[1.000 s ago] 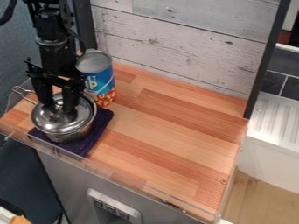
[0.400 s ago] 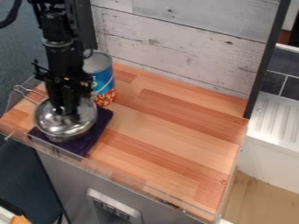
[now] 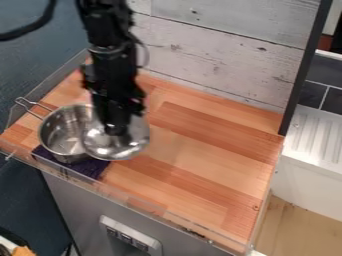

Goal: Took the metallic lid off the metallic pot and placed it to the right of the pot

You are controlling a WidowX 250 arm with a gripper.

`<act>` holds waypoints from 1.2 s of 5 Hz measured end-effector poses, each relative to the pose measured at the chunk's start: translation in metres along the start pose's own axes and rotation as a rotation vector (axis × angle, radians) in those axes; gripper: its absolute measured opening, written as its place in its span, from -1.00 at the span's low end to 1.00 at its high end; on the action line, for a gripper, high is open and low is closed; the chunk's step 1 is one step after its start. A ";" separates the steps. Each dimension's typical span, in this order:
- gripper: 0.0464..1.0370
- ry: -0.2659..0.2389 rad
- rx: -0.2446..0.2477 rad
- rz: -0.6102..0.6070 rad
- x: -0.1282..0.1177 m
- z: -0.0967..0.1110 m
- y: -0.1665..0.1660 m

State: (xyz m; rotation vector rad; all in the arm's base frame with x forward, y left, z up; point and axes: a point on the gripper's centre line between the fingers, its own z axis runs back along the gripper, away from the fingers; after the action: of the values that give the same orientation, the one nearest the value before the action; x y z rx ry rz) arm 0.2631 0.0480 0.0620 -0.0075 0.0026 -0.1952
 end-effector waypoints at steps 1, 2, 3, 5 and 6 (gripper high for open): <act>-0.53 -0.001 -0.015 -0.101 0.017 -0.013 -0.031; -0.53 -0.004 0.005 -0.149 0.035 -0.025 -0.046; -0.53 -0.023 0.069 -0.203 0.054 -0.040 -0.057; -0.41 0.038 0.051 -0.180 0.063 -0.063 -0.057; 0.07 0.051 0.049 -0.158 0.063 -0.064 -0.053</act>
State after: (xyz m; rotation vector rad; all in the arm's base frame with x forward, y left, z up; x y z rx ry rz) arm 0.3144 -0.0166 -0.0019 0.0463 0.0484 -0.3533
